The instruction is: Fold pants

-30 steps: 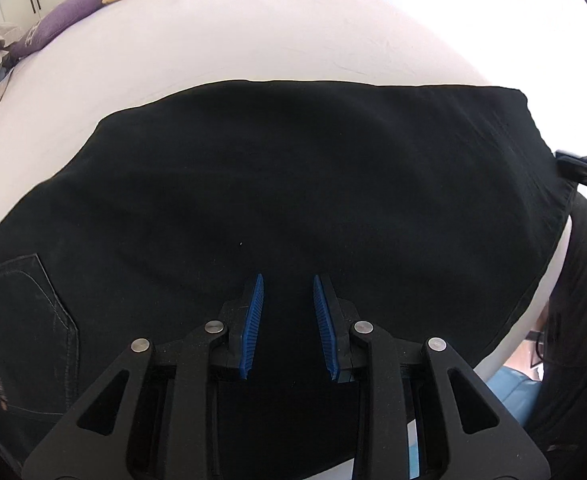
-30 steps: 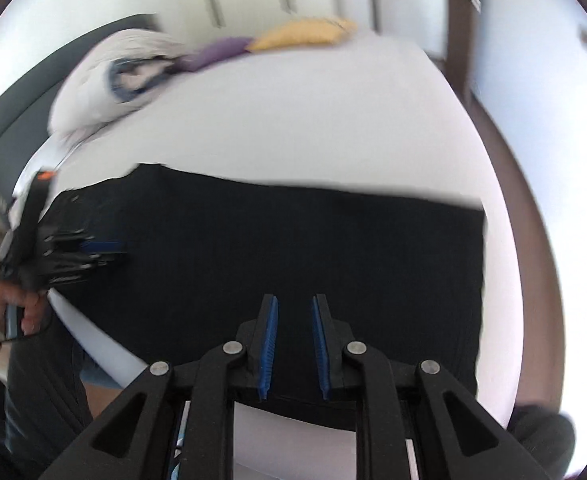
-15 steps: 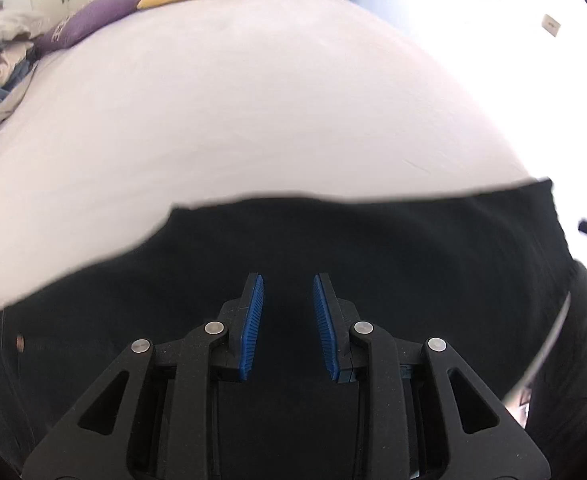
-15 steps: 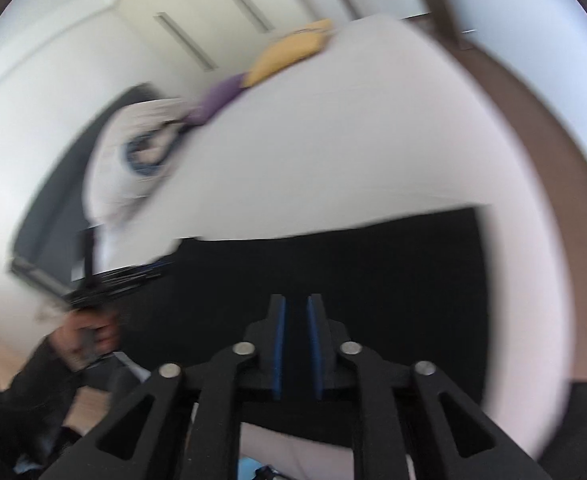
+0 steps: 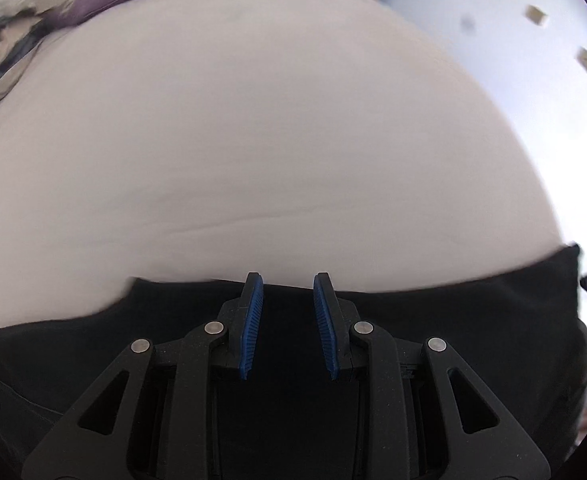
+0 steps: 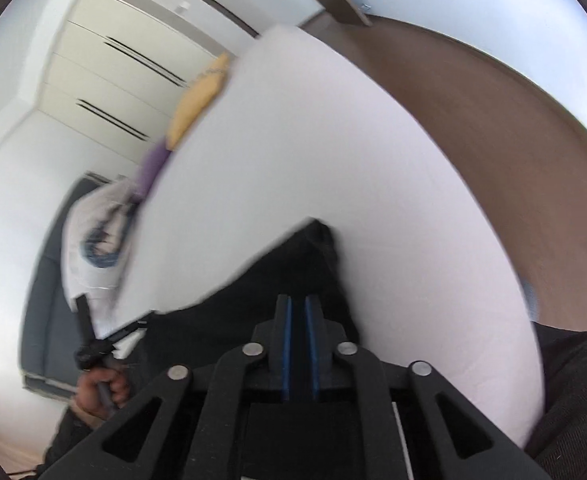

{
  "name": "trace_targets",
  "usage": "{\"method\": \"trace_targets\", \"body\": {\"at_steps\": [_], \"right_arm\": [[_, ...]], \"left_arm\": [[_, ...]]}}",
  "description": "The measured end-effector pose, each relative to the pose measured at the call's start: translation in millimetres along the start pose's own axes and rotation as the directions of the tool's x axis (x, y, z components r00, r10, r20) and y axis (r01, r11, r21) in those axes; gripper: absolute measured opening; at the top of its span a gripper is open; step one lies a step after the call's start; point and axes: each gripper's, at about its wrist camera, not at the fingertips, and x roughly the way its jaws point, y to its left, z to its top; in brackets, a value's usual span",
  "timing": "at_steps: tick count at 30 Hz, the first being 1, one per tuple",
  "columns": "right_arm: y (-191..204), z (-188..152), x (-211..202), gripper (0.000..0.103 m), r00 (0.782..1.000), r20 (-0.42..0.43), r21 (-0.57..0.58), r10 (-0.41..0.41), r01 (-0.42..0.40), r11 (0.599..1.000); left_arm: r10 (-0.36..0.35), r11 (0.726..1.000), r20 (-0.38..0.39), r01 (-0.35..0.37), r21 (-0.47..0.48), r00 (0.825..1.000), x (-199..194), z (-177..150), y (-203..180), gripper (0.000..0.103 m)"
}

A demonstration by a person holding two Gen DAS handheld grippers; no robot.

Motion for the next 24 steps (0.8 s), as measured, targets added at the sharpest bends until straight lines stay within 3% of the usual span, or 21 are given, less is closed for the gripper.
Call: {"method": "trace_targets", "body": {"at_steps": [1,2,3,4,6,7,8,9,11,13,14,15,16,18,20,24], "right_arm": [[7.9,-4.2,-1.8,0.021,0.997,-0.011,-0.001,0.081,-0.081,0.997],[17.0,-14.0,3.9,0.035,0.982,-0.05,0.018,0.184,-0.183,0.983],[22.5,-22.4,11.6,0.046,0.97,-0.079,0.034,0.232,-0.23,0.973],[24.0,-34.9,22.9,0.048,0.954,-0.111,0.066,0.278,-0.272,0.96],[11.4,-57.8,41.2,0.047,0.941,-0.155,0.169,0.301,-0.275,0.946],[2.2,-66.8,49.7,0.038,0.934,-0.173,0.222,0.312,-0.272,0.937],[-11.5,-73.6,50.1,0.011,0.934,-0.166,0.263,0.315,-0.266,0.927],[-25.3,-77.2,43.9,0.0,0.942,-0.153,0.293,0.3,-0.247,0.924],[-57.1,-76.5,15.4,0.0,0.955,-0.1,0.346,0.278,-0.229,0.91],[-81.3,-61.4,-19.3,0.0,0.985,-0.032,0.341,0.167,-0.146,0.929],[-95.8,-55.0,-43.3,0.009,0.991,0.012,0.337,0.132,-0.129,0.933],[-104.0,-49.3,-71.7,0.016,0.998,0.053,0.336,0.045,-0.06,0.94],[-101.7,-45.4,-88.1,0.016,0.996,0.084,0.319,0.014,-0.04,0.947],[-89.2,-36.6,-115.2,0.018,0.986,0.151,0.257,0.077,-0.114,0.96],[-64.7,-26.0,-115.2,0.027,0.979,0.151,0.186,0.134,-0.162,0.969],[3.2,-6.2,-36.4,0.029,0.962,-0.019,0.079,0.271,-0.269,0.96]], "left_arm": [[-0.034,0.999,0.001,0.034,0.036,0.999,-2.9,-4.7,-20.1,0.026],[-0.065,0.995,-0.012,0.065,0.07,0.998,-2.1,-10.3,-40.1,0.026],[-0.085,0.992,-0.026,0.087,0.096,0.996,0.3,-15.5,-55.1,0.026],[-0.102,0.986,-0.046,0.107,0.126,0.994,5.8,-22.7,-72.3,0.026],[-0.107,0.981,-0.084,0.119,0.156,0.991,20.6,-38.7,-95.6,0.026],[-0.09,0.981,-0.078,0.102,0.166,0.993,23.7,-45.1,-101.0,0.026],[-0.07,0.981,-0.048,0.077,0.179,0.996,22.4,-51.3,-104.5,0.026],[-0.07,0.981,-0.039,0.076,0.179,0.997,20.4,-55.1,-104.1,0.026],[-0.095,0.983,-0.041,0.1,0.154,0.995,15.4,-60.4,-96.1,0.026],[-0.106,0.984,-0.035,0.11,0.141,0.994,8.2,-67.6,-81.6,0.026],[-0.094,0.986,-0.028,0.097,0.135,0.995,3.2,-71.7,-71.8,0.026],[-0.073,0.99,-0.019,0.075,0.119,0.997,-3.7,-75.2,-59.0,0.026],[-0.067,0.993,-0.009,0.068,0.095,0.998,-8.9,-76.4,-44.3,0.026],[-0.058,0.998,0.029,0.058,0.017,0.998,-25.6,-74.8,-7.7,0.026],[-0.06,0.997,0.049,0.063,-0.044,0.997,-34.8,-68.9,20.3,0.026],[-0.099,0.989,0.081,0.107,-0.102,0.992,-35.2,-47.6,59.1,0.026]]}}
